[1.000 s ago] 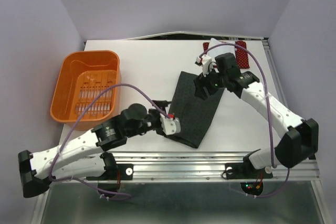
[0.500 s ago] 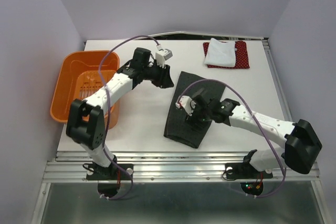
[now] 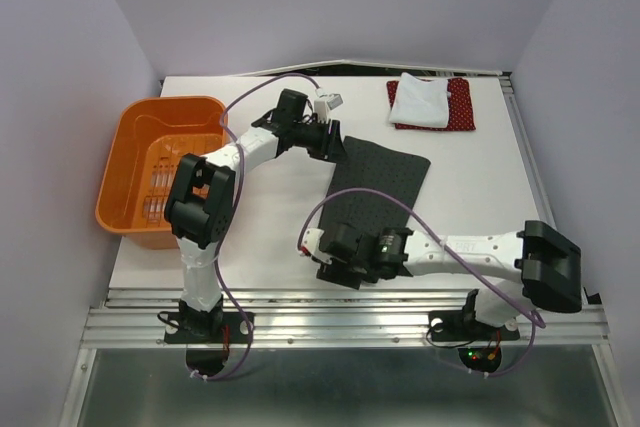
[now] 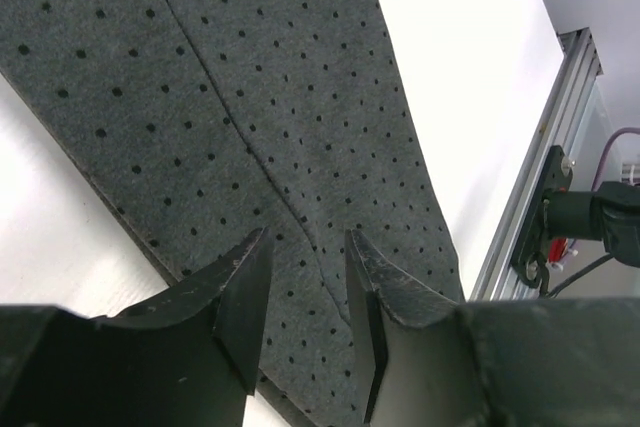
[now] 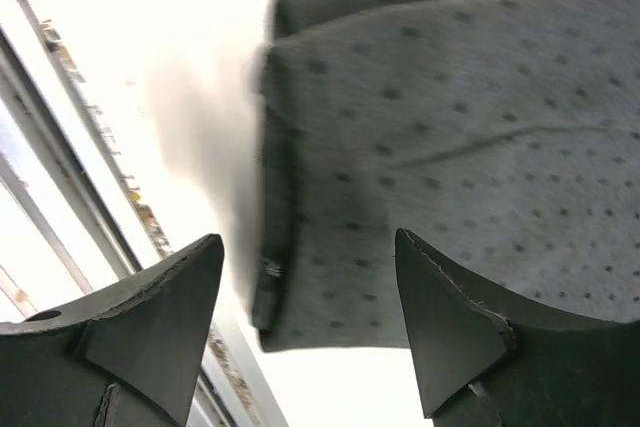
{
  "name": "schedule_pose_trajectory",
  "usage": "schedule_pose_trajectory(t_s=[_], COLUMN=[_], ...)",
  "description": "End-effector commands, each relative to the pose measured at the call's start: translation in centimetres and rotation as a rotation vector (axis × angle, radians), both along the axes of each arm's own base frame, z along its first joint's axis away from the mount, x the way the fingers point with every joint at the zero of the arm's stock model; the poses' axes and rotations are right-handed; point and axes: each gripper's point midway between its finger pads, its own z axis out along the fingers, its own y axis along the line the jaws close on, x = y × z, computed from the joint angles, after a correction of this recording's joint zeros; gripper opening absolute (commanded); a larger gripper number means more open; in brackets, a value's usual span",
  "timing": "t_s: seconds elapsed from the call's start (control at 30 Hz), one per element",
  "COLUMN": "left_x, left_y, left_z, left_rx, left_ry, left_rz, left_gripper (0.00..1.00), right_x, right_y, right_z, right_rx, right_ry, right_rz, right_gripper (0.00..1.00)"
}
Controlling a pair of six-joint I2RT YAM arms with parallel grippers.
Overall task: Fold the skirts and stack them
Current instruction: Fold the skirt
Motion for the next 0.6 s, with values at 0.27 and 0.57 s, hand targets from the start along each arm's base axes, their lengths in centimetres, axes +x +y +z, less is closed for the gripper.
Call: schedule_pose_trajectory(t_s=[0.27,0.57], left_x=[0.7,0.8], left_y=[-0.4,-0.4], left_z=[3.8,3.2], left_rx=[-0.045,-0.042], left_ry=[-0.119,-0.124], left_rz=[-0.024,-0.032], left_gripper=[0.47,0.47], right_x=[0.0,0.0], right_y=[2.6,1.4], right_z=[-1.5,-5.4], right_rx=[-0.029,-0.120], right_ry=[-0.218,-0.217], right_rz=[-0.106,-0.104], right_gripper=[0.76,0.70])
